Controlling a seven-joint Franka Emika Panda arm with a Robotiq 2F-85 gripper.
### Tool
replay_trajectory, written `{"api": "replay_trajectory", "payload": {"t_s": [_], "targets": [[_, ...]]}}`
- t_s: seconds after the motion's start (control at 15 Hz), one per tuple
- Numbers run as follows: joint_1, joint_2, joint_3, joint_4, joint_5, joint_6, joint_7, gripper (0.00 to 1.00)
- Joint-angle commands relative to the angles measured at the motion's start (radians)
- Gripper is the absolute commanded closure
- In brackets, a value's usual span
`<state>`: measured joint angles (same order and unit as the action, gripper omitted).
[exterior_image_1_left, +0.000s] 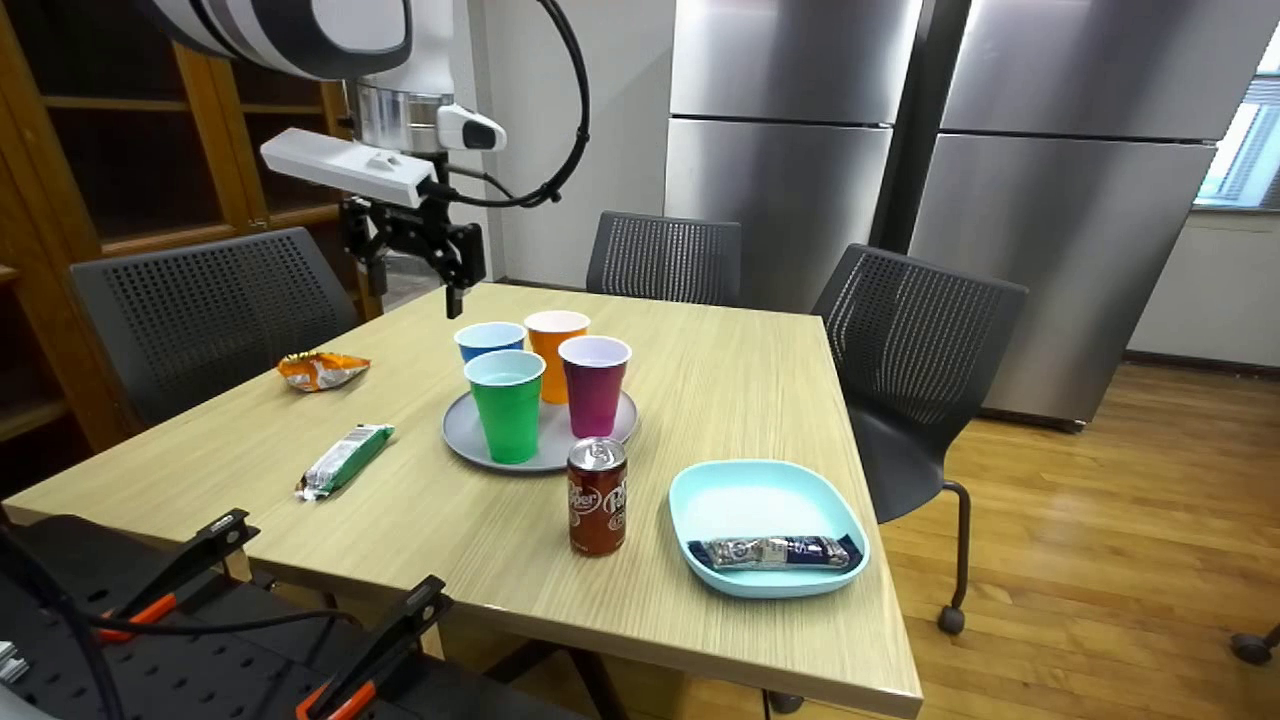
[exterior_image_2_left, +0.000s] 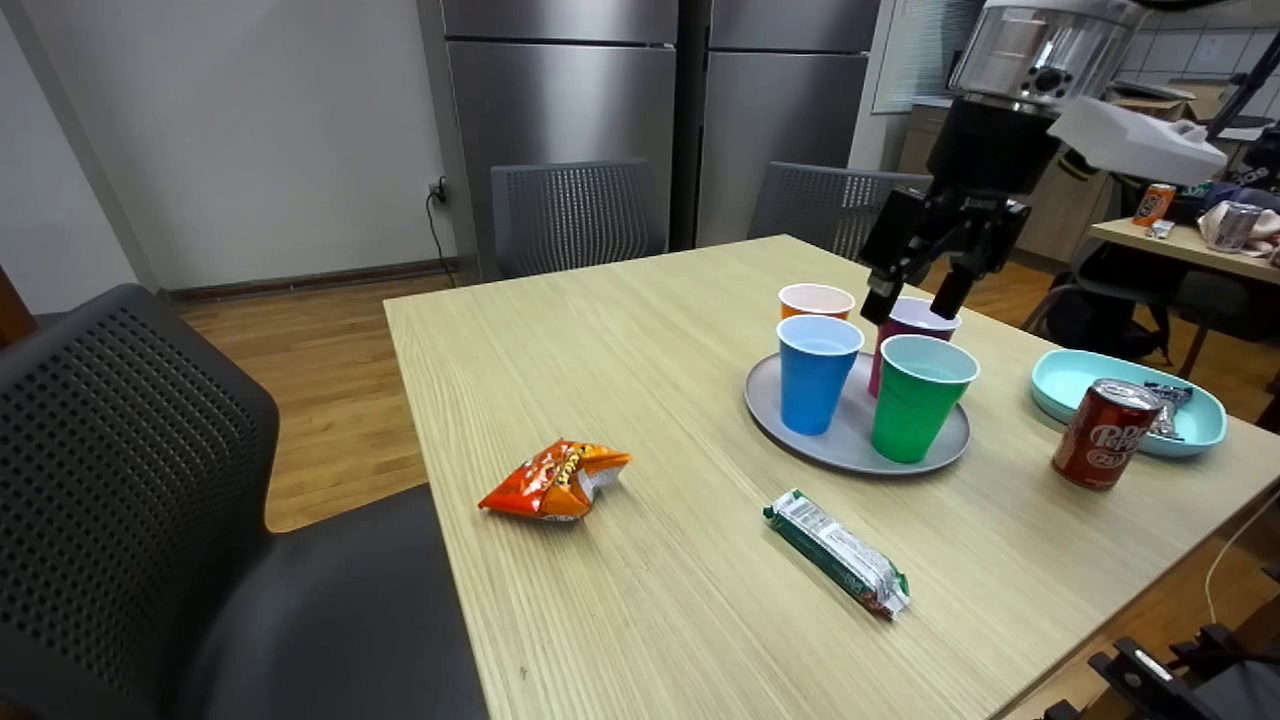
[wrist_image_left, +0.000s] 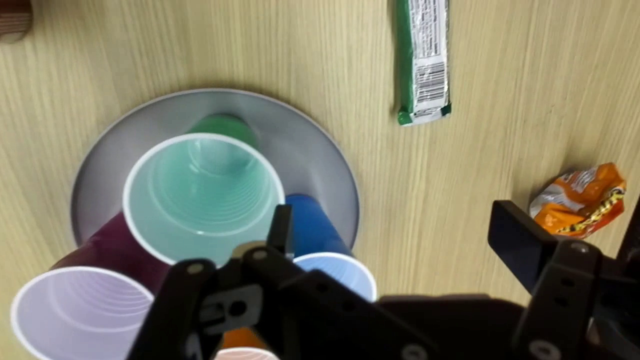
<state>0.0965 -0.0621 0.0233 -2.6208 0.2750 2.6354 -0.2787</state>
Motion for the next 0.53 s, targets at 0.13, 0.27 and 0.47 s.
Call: {"api": "replay_trajectory", "payload": {"t_s": [0.13,0.27,0.47], "targets": [[0.062,0.060,0.055,-0.033,0.103,0.069,-0.138,0.00],[0.067,0.105,0.077,-0.032,0.121,0.100,-0.179,0.00],[0.052,0.176,0.120,-0.026,0.148,0.165,-0.226,0.00]]}}
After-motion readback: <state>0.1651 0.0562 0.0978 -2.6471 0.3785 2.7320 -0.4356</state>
